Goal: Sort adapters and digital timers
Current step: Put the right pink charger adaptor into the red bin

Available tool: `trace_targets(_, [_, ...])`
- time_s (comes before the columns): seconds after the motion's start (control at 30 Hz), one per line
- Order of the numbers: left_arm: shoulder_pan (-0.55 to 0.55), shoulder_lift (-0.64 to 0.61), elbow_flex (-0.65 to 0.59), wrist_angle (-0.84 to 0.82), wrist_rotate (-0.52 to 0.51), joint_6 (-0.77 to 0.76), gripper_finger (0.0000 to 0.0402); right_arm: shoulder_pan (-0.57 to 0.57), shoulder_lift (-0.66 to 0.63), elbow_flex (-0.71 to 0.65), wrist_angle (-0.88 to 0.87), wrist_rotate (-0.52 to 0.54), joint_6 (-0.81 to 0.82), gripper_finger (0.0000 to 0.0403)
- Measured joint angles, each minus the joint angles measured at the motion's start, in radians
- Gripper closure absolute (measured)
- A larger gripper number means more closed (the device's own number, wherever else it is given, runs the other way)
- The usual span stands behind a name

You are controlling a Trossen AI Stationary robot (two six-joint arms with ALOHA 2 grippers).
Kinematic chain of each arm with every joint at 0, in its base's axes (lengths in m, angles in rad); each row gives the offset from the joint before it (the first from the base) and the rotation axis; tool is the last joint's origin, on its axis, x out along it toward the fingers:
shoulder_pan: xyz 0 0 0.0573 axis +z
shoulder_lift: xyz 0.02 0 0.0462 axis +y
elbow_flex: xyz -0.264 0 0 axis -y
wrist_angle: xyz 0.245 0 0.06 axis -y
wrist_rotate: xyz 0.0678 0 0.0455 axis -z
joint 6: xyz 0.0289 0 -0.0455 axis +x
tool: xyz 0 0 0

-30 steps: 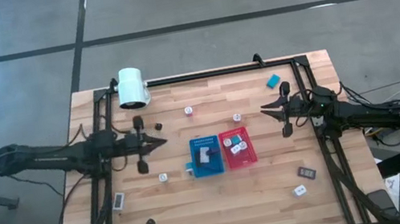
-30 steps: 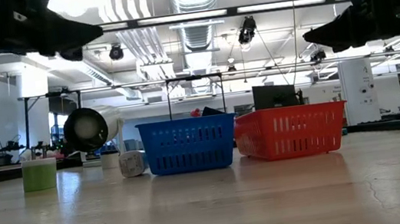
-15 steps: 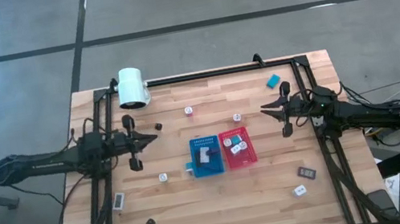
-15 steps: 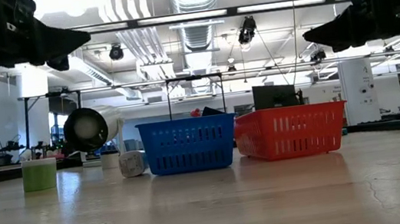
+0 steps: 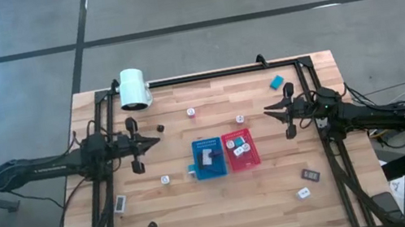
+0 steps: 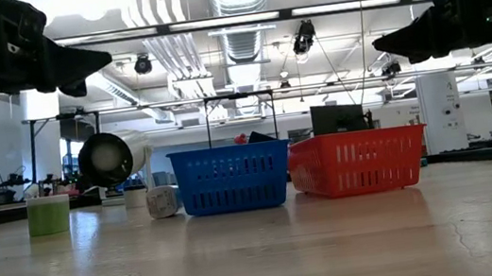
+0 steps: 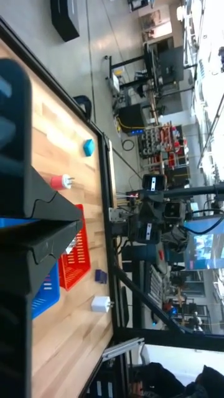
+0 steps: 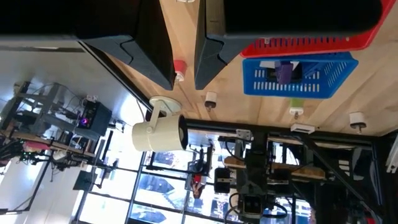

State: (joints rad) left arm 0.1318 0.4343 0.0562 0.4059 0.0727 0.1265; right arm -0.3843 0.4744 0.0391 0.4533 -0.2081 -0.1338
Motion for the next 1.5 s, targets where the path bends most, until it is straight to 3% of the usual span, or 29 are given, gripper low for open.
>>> trace_targets(1.23, [0.005,0.0,-0.012,0.028,0.001,0.061,0.0391,0.0,0.0,0.0,0.001,0.0,-0.005,0.0346])
trace_targets(1.4, [0.005,0.014,0.006,-0.004,-0.116,0.007,0.0397,0.0,0.0,0.0,0.001,0.0,-0.006,0.0346])
trace_targets(1.5, [0.005,0.041,0.018,-0.039,-0.127,0.005,0.0397,0.0,0.0,0.0,0.001,0.0,-0.006,0.0346])
